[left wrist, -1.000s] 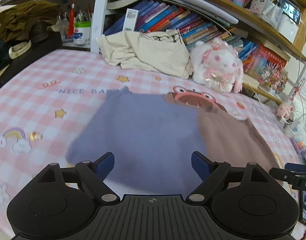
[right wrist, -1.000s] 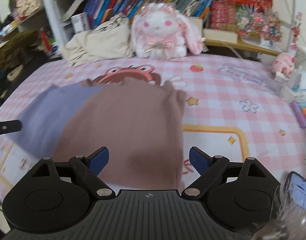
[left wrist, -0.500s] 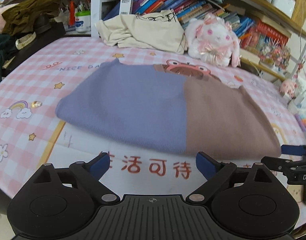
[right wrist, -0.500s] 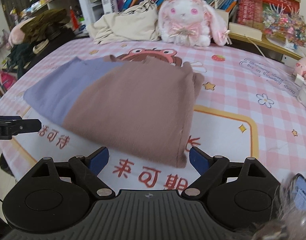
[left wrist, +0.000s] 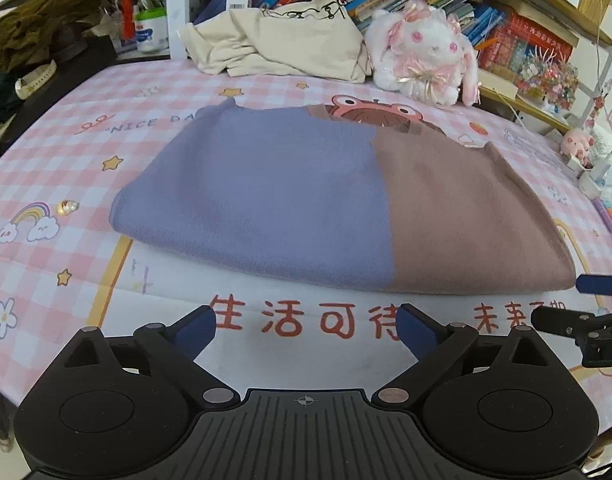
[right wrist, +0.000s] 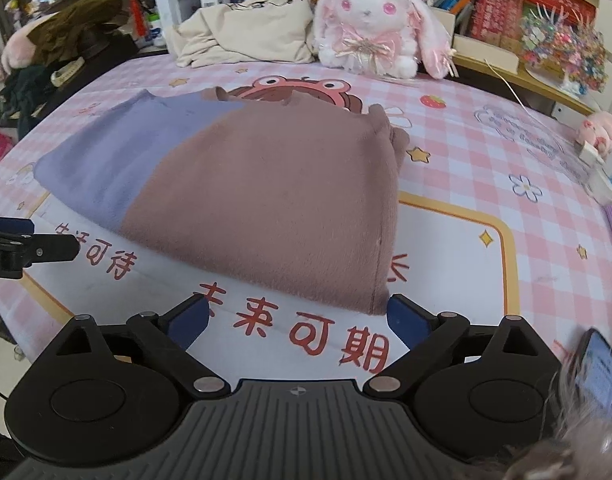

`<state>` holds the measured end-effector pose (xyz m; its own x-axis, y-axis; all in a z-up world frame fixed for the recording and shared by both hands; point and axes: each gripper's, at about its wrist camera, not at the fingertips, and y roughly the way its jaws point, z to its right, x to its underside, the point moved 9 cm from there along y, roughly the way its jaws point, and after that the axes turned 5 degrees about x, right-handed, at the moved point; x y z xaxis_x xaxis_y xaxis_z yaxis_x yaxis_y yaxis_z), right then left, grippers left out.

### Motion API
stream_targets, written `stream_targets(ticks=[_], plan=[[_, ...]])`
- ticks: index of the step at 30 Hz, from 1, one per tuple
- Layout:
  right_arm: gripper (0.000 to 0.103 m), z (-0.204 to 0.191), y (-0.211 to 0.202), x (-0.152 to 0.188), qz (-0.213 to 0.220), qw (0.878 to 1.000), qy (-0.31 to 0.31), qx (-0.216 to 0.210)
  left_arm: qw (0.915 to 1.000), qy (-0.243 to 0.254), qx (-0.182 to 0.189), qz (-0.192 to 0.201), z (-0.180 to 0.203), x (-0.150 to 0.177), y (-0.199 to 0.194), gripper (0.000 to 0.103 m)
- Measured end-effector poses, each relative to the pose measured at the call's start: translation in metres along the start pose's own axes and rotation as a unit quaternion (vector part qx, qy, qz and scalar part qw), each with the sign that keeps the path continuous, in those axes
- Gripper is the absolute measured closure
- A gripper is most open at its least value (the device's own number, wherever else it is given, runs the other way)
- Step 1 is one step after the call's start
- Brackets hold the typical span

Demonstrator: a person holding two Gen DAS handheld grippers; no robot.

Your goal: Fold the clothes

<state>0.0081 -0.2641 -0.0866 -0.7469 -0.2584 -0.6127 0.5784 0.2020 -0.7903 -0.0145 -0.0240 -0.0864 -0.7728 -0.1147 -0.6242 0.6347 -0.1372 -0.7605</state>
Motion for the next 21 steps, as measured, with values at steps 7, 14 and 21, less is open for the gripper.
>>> stream_targets(ticks=[7, 14, 21], plan=[[0.007, -0.011, -0.003, 0.005, -0.006, 1.0, 0.012, 0.017, 0.9991, 0.03, 0.026, 0.012, 0.0, -0.009, -0.001, 0.004], [0.007, -0.017, -0.005, 0.002, 0.0, 0.999, 0.028, 0.032, 0.9953, 0.062, 0.067, 0.032, 0.007, -0.022, -0.007, 0.002], [0.007, -0.021, -0.005, -0.007, 0.006, 0.998, 0.039, 0.043, 0.9861, -0.123, 0.11, -0.012, -0.043, -0.03, 0.014, 0.006]])
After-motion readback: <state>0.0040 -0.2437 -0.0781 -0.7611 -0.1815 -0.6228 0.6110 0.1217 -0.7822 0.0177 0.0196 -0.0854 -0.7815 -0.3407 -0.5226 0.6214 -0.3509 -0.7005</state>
